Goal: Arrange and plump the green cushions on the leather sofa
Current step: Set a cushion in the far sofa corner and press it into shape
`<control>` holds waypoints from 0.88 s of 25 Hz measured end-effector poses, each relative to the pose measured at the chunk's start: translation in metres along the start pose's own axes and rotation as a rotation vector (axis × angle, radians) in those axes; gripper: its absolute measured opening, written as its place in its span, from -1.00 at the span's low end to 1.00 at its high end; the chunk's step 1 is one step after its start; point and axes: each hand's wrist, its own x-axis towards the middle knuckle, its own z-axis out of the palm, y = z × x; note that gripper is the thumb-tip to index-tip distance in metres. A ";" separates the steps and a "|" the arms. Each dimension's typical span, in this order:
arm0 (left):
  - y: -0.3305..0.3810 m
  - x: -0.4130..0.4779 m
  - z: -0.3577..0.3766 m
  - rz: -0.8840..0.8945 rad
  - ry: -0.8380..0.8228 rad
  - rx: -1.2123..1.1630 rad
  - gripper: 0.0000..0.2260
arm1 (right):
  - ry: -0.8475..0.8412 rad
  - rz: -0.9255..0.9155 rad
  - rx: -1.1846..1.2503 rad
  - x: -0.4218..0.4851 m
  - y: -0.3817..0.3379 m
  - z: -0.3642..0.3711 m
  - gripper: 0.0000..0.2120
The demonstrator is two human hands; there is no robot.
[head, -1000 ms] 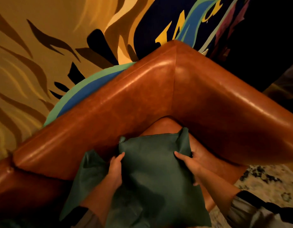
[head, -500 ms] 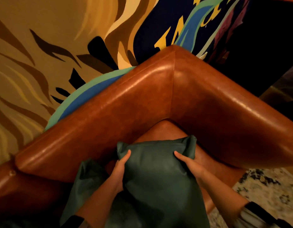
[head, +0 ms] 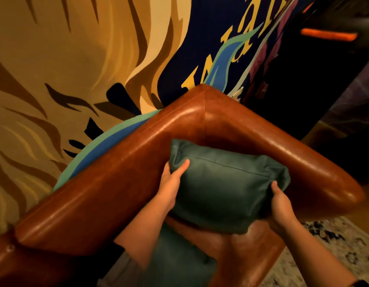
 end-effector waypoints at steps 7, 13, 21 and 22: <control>0.003 0.021 0.030 0.091 -0.038 0.106 -0.27 | 0.082 0.009 -0.025 0.006 -0.005 -0.011 -0.40; -0.018 0.020 0.036 0.123 -0.016 0.272 -0.28 | 0.098 0.017 -0.015 0.001 0.009 -0.042 -0.47; -0.044 0.006 0.049 -0.258 -0.039 0.087 -0.25 | 0.367 -0.823 -0.872 -0.013 -0.046 -0.035 -0.31; -0.047 0.004 0.050 -0.286 -0.014 0.076 -0.24 | 0.288 -0.877 -1.035 -0.011 -0.056 -0.021 -0.24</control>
